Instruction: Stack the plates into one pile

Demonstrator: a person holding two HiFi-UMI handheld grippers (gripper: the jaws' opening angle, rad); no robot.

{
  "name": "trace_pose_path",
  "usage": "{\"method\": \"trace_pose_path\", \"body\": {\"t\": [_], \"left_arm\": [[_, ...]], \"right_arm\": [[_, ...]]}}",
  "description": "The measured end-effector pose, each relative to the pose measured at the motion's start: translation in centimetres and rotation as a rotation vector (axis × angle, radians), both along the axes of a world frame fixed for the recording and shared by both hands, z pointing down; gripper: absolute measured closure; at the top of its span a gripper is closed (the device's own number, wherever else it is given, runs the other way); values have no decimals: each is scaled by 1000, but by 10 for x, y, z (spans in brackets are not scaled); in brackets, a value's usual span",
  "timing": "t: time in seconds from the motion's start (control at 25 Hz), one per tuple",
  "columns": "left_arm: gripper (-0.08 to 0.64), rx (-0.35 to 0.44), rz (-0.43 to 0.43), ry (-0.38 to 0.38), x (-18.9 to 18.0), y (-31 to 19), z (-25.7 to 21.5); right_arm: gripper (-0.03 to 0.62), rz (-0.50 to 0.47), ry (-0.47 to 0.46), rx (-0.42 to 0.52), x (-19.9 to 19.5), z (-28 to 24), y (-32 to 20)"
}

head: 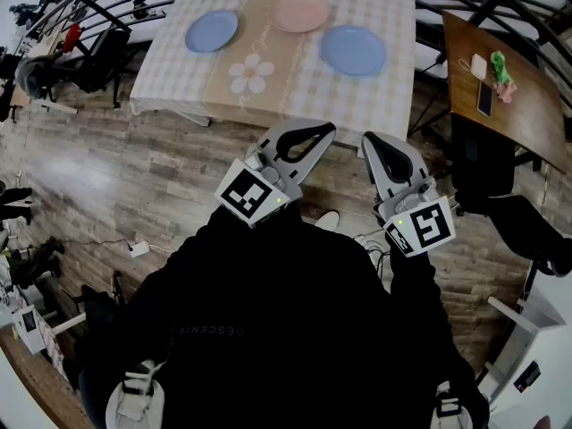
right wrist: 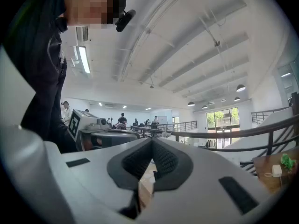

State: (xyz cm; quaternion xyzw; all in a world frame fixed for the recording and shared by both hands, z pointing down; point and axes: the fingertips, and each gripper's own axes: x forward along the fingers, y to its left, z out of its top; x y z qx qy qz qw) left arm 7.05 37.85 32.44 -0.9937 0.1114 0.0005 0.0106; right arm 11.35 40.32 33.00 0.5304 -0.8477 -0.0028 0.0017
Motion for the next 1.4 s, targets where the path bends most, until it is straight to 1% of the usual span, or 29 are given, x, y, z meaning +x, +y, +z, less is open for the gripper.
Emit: {"method": "trace_pose_path", "body": {"t": [0.24,0.4,0.8,1.2,1.4], "left_arm": [[538,18,27,-13,5,6,0],[538,7,22,-20,3,11,1],[538,-16,13,-46,10,22,10],[538,-7,-12,-61,7,9,11],[538,-14,-3,-71,0,-7,18]], "right_arm": [[597,21,-21,-2,6,1,3],[595,28,-40,6,5,2,7],[592,0,-58,-5,9,7,9],[589,-37,-44,-16,-4,13,-2],[589,-45,-48,-30,-13,14,-17]]}}
